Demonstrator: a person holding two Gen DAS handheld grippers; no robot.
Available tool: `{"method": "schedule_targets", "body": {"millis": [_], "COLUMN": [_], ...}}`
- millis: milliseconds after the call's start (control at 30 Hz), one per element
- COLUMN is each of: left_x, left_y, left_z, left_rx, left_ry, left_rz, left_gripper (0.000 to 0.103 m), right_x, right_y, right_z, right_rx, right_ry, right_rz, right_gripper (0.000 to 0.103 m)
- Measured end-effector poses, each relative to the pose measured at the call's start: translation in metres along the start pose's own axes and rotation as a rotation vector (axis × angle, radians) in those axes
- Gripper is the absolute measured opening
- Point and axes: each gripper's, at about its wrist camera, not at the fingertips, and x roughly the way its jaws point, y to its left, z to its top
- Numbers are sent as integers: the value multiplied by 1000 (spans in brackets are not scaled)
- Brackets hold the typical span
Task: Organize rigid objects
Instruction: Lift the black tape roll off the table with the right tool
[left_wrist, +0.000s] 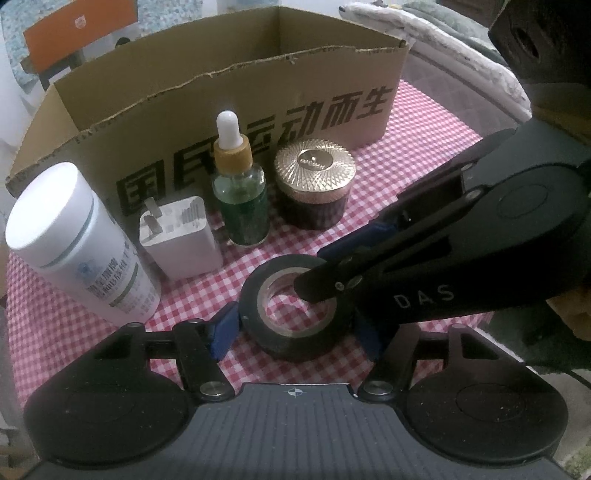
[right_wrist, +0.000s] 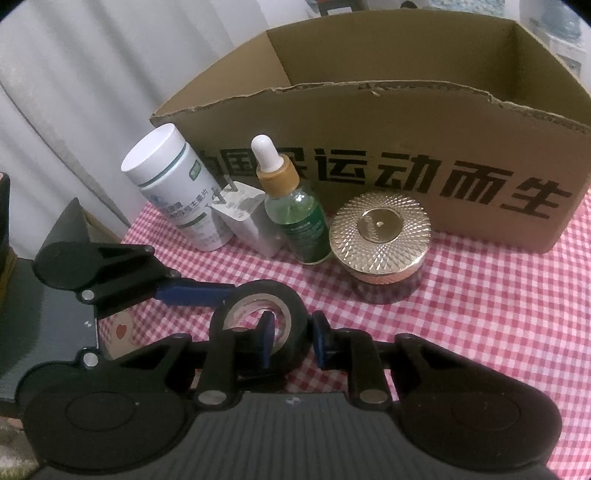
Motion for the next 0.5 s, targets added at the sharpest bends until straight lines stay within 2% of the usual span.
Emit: {"method": "schedule_targets", "body": {"millis": [500], "left_x": [-26], "left_y": [-3], "left_z": [1], "left_rx": [-6], "left_ry": [-52], "left_rz": [21], "left_gripper": [66], "right_x": [-23], "right_y": [14], "right_z": [-1], "right_rx": [-19], "right_ry": [-55], "right_rz": [-19], "right_gripper": [22]}}
